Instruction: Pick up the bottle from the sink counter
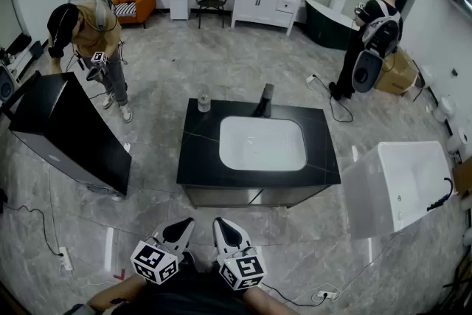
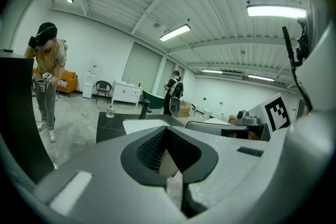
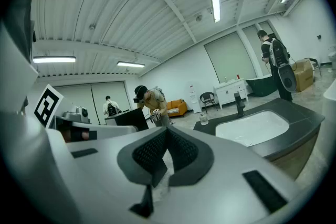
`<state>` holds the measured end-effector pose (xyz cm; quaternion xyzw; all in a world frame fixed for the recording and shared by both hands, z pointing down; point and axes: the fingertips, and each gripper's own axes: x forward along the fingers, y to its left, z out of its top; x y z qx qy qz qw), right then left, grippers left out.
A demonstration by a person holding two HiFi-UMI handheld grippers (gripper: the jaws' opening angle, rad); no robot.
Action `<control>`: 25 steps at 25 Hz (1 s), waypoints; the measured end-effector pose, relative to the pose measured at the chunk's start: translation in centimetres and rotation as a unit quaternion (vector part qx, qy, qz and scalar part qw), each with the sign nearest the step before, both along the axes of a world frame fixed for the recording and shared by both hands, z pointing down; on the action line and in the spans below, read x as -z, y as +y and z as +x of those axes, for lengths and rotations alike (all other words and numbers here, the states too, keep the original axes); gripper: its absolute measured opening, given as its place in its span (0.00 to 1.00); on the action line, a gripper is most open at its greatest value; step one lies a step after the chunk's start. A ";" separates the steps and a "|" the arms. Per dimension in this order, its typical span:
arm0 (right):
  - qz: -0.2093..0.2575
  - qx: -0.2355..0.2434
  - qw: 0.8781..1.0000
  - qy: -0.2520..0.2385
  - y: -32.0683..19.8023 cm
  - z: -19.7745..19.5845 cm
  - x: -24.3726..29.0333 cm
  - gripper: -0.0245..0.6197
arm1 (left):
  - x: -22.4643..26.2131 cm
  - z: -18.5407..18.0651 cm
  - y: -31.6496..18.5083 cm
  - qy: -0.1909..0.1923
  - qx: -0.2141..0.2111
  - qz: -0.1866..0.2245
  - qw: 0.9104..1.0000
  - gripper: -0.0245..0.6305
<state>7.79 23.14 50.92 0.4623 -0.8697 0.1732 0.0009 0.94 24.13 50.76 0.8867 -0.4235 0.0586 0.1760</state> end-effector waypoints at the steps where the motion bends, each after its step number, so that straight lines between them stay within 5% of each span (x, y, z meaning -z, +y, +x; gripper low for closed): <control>1: -0.001 0.000 1.000 0.000 -0.1 0.0 0.0 0.05 | 0.0 0.0 0.0 0.000 0.000 0.000 1.000 0.04; 15: -0.010 -0.003 1.000 -0.023 -0.2 -0.7 -0.2 0.05 | -0.3 -1.1 0.1 0.001 0.004 -0.008 1.000 0.04; 25: -0.021 -0.022 1.000 -0.002 -1.2 -4.4 -0.4 0.05 | -0.1 -6.0 -1.1 0.021 0.015 -0.007 1.000 0.04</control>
